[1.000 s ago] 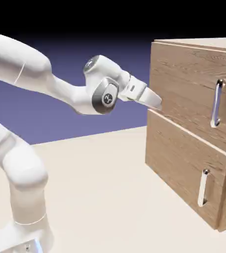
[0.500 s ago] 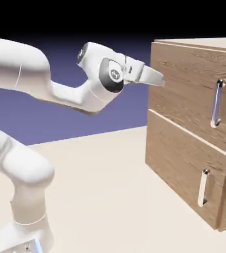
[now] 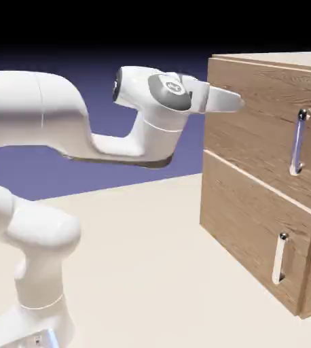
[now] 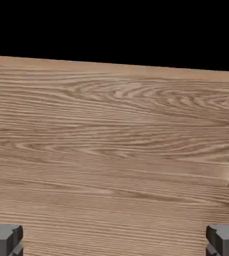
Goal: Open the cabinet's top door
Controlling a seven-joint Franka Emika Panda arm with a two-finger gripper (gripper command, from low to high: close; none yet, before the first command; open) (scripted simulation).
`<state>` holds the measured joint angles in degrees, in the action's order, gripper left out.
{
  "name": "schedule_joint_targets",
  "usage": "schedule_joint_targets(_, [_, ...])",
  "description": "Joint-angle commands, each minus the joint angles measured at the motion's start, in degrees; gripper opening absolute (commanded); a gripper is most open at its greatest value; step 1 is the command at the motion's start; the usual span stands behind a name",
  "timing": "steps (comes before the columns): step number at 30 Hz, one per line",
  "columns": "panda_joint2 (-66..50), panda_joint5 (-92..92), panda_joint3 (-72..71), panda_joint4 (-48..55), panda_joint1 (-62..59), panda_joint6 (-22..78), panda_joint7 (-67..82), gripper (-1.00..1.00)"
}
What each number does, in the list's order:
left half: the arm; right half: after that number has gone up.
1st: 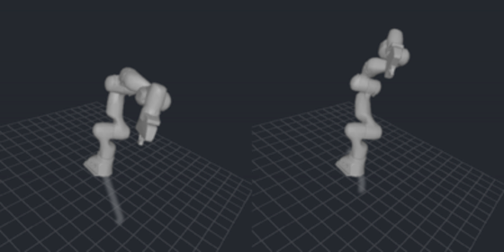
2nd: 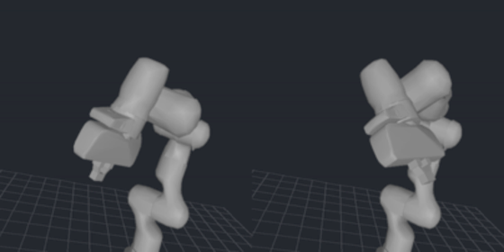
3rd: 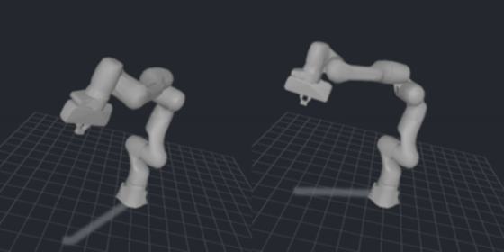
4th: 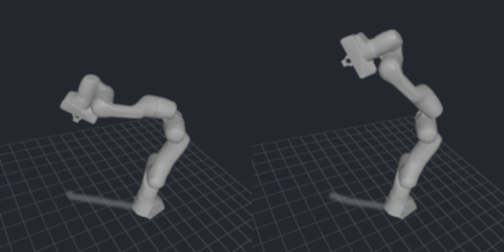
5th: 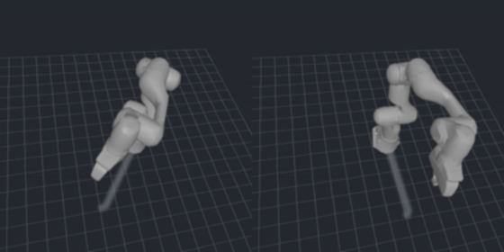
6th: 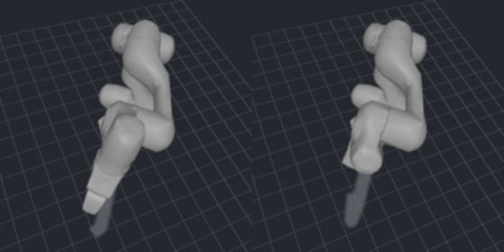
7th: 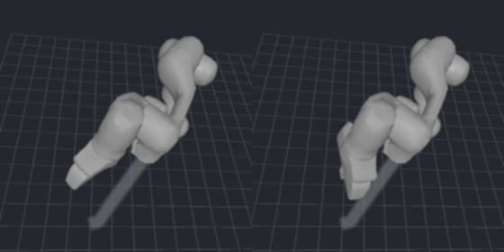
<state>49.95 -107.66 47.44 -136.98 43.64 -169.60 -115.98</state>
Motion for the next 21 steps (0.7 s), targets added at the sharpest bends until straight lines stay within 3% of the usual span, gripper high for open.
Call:
schedule_joint_targets(1, [0.4,-2.5,1.1,0.56,1.0,0.1,-1.7,0.0])
schedule_joint_targets(21, [8.41,-52.33,23.06,11.68,20.88,2.14,-35.74,0.0])
